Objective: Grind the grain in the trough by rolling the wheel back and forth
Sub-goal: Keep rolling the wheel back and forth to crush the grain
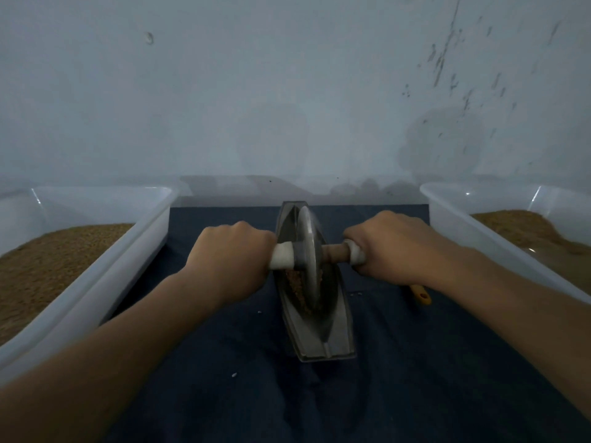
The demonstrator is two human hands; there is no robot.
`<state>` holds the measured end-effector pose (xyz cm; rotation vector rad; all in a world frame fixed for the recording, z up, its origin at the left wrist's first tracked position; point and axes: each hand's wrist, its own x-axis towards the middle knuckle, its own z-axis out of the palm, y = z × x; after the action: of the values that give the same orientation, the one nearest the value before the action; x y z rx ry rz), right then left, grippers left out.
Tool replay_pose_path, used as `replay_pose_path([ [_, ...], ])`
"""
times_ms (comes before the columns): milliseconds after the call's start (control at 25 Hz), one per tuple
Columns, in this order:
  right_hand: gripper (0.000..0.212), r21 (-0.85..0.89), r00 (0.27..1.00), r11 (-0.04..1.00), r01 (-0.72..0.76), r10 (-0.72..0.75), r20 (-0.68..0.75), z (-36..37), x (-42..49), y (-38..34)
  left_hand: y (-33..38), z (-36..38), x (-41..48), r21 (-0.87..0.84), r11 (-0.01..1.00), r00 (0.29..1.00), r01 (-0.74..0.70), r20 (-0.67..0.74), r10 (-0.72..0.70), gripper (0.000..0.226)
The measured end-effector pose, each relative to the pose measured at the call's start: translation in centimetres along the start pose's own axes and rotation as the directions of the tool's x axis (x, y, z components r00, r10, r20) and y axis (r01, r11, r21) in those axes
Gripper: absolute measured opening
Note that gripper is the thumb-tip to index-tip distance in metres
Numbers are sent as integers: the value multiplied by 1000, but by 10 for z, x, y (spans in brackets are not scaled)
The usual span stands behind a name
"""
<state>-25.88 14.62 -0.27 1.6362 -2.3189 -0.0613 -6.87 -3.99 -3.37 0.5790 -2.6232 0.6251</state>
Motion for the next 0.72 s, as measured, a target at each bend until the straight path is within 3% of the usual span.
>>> replay_pose_path([
  [280, 18, -25, 994, 994, -107, 106, -36, 17, 38, -4, 0, 17, 32, 16, 995, 994, 101, 37, -101, 13],
  [520, 22, 0, 989, 990, -139, 138, -58, 23, 29, -6, 1, 2, 31, 19, 999, 997, 42, 58, -43, 11],
  [720, 37, -102, 960, 989, -105, 74, -270, 29, -18, -9, 5, -14, -7, 107, 993, 987, -53, -146, 68, 49],
])
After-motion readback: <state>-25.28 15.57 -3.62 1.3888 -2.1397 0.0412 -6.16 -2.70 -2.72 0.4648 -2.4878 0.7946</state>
